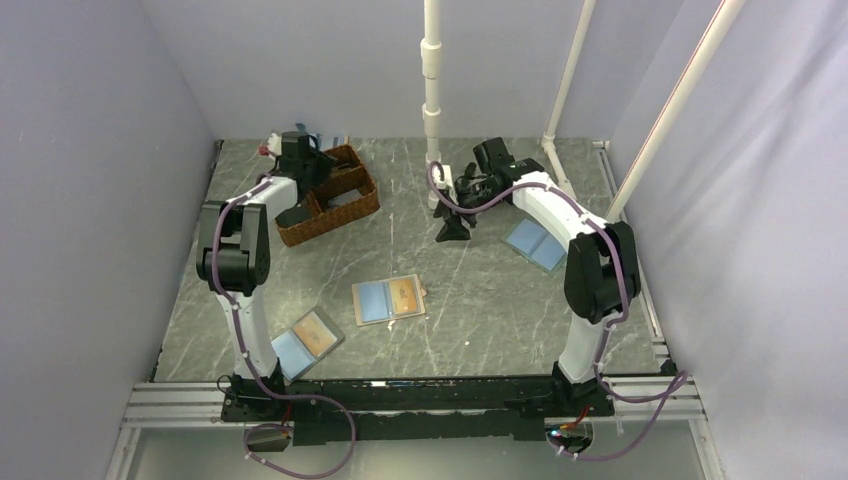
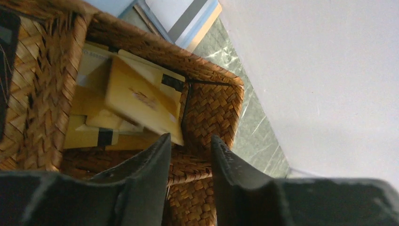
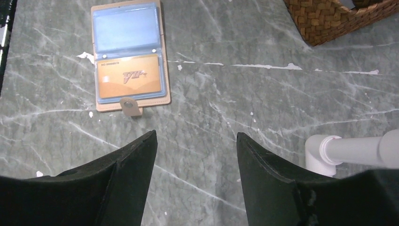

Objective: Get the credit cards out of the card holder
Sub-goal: Place the credit card in the storage box.

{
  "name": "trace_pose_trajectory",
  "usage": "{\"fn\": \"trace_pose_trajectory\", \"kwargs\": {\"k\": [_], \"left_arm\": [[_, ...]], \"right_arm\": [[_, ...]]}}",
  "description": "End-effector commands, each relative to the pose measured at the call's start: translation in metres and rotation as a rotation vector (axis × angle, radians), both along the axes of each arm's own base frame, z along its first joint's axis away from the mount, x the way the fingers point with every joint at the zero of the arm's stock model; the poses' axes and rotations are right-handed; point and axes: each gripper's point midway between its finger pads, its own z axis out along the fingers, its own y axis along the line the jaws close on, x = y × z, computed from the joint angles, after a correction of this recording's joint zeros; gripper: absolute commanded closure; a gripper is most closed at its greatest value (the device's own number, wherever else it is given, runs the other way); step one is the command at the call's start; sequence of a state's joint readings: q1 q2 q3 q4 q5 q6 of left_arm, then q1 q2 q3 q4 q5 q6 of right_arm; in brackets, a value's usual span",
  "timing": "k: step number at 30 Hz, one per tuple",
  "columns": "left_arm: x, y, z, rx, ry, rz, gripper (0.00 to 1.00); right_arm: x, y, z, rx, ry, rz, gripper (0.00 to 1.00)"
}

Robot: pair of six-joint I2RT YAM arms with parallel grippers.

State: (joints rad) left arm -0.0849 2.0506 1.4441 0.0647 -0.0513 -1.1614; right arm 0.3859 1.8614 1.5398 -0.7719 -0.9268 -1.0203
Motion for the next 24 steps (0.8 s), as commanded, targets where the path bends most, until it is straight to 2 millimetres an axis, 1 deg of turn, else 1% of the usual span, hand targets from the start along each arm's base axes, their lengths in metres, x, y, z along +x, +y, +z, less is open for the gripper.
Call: {"fn": "trace_pose_trajectory", "kwargs": {"k": [1,3,4,8,11,12,13,15,16,18,20,22,23,24], "left_arm": [[-0.009,0.001,0.029,0.036,-0.034,-0.001,0.52],[-0.017,0.004,0.039,0.060,-0.032,-0.004,0.46],[-0.023,0.004,0.042,0.071,-0.023,-0.012,0.45],[-0.043,0.008,0.065,0.133,-0.038,-0.051,0.37],[-0.059,0.004,0.082,0.179,-0.056,-0.129,0.32],[-0.067,0.002,0.093,0.198,-0.080,-0.167,0.31],[-0.074,0.000,0.099,0.219,-0.093,-0.207,0.30],[-0.092,-0.003,0.109,0.271,-0.109,-0.281,0.25],[-0.102,-0.004,0.115,0.295,-0.123,-0.319,0.25],[-0.123,-0.002,0.123,0.350,-0.130,-0.369,0.21],[-0.145,0.002,0.127,0.395,-0.127,-0.387,0.14],[-0.165,0.006,0.132,0.412,-0.144,-0.389,0.04],[-0.176,0.008,0.130,0.408,-0.147,-0.391,0.01],[-0.185,0.007,0.132,0.392,-0.165,-0.408,0.01]], "right_arm": [[-0.008,0.002,0.025,0.073,-0.076,0.043,0.35],[-0.011,0.002,0.026,0.077,-0.071,0.042,0.35],[-0.013,0.002,0.027,0.076,-0.068,0.041,0.35],[-0.023,0.004,0.029,0.069,-0.058,0.056,0.35],[-0.032,0.006,0.031,0.064,-0.037,0.069,0.34],[-0.034,0.006,0.032,0.064,-0.024,0.074,0.34],[-0.037,0.006,0.032,0.063,-0.011,0.079,0.34],[-0.040,0.004,0.031,0.047,0.016,0.086,0.34],[-0.041,0.003,0.031,0.038,0.031,0.084,0.34],[-0.040,0.002,0.032,0.017,0.062,0.068,0.34],[-0.041,0.001,0.034,0.003,0.078,0.062,0.35],[-0.039,0.000,0.037,-0.004,0.075,0.056,0.35],[-0.038,-0.001,0.039,-0.007,0.073,0.050,0.35],[-0.037,-0.001,0.040,-0.011,0.073,0.045,0.35]]}}
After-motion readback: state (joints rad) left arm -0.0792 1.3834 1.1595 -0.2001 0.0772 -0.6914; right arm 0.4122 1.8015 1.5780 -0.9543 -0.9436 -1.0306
